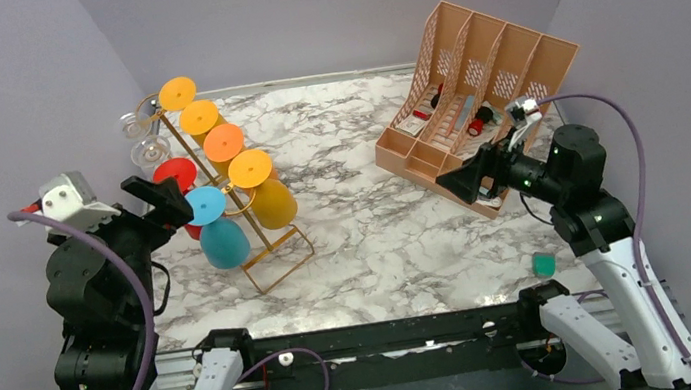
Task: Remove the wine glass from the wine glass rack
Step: Adjust the wine rack at the center of the board.
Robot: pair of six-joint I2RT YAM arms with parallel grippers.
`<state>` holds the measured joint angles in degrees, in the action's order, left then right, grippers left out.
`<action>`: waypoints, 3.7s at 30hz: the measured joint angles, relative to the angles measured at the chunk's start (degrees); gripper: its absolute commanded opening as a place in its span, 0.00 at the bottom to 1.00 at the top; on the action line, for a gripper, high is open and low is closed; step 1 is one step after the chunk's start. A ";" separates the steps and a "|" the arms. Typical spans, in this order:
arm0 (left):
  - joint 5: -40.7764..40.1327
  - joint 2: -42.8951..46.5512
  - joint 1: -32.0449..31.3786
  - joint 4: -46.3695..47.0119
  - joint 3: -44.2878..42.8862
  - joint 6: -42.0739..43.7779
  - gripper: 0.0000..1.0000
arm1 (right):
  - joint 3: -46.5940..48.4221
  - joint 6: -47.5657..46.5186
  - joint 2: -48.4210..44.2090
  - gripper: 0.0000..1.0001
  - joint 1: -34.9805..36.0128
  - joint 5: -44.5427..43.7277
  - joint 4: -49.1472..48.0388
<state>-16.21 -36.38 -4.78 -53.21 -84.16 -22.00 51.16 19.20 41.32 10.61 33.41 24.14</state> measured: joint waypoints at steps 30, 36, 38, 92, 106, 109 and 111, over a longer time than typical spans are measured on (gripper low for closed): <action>2.49 16.48 -0.61 -26.71 23.30 -30.75 0.82 | -13.94 5.18 14.19 0.99 0.59 20.28 -4.74; 9.70 23.50 -0.59 -26.60 30.36 -32.28 0.71 | -14.82 5.44 14.78 0.99 0.59 20.17 -5.46; 12.98 25.53 -0.37 -26.62 34.03 -32.30 0.71 | -15.23 5.70 15.02 0.99 0.59 20.13 -5.68; 23.10 10.60 24.22 -25.29 9.27 -3.23 0.87 | -6.78 21.59 65.07 0.93 45.48 -13.05 -64.28; 22.99 9.57 24.22 -24.90 8.61 -2.95 0.87 | -4.28 33.38 75.47 0.90 51.52 -24.55 -79.65; 22.99 9.57 24.22 -24.87 8.33 -2.73 0.87 | -2.62 34.16 76.59 0.90 51.17 -26.36 -80.13; 22.99 9.57 24.22 -24.87 8.13 -2.51 0.87 | -1.40 34.23 77.02 0.89 51.19 -27.45 -79.73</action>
<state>6.79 -26.81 19.44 -78.08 -76.03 -24.51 49.76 53.43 118.34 61.80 5.96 -55.59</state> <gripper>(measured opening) 0.867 0.901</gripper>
